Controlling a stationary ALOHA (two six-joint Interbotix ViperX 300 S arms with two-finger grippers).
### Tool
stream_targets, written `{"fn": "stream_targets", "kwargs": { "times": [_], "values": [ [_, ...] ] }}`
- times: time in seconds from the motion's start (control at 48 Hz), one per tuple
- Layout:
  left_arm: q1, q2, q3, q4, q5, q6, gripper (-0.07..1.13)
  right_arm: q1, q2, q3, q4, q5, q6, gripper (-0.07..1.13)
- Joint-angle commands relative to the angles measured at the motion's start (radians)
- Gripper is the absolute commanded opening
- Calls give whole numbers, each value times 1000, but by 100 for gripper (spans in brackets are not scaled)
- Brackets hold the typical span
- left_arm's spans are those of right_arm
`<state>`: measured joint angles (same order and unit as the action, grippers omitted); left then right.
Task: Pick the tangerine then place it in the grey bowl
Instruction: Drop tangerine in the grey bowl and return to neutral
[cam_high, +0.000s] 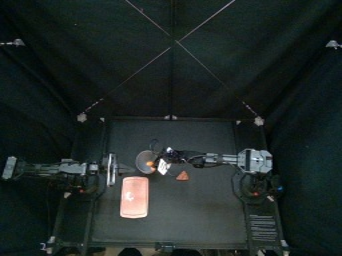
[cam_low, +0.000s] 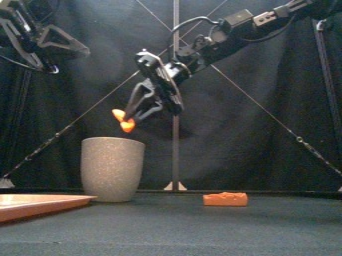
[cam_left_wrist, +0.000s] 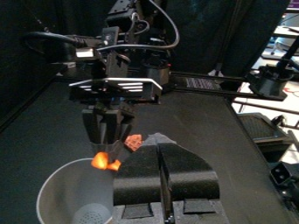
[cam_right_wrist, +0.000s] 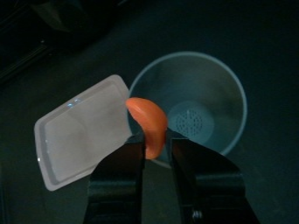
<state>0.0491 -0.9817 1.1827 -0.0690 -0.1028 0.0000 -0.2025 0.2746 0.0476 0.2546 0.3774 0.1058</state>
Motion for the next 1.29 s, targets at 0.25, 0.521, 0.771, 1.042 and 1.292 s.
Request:
{"fn": "stream_targets", "kwargs": {
  "times": [0.25, 0.521, 0.771, 1.042, 1.292],
  "values": [
    [2, 2, -9, 3, -9, 2, 4, -29, 114, -193, -77, 114, 9, 86],
    [2, 0, -8, 5, -15, 0, 4, -29, 106, -202, -103, 156, 12, 89],
    [2, 0, -6, 3, -17, 0, 4, -11, 18, -110, -97, 187, 11, 89],
    [2, 0, -3, 3, -17, 0, 4, 31, -155, 115, -103, 77, 9, 89],
    [6, 0, 2, 5, -21, 2, 4, 43, -370, 433, -106, -244, 2, 89]
  ]
}}
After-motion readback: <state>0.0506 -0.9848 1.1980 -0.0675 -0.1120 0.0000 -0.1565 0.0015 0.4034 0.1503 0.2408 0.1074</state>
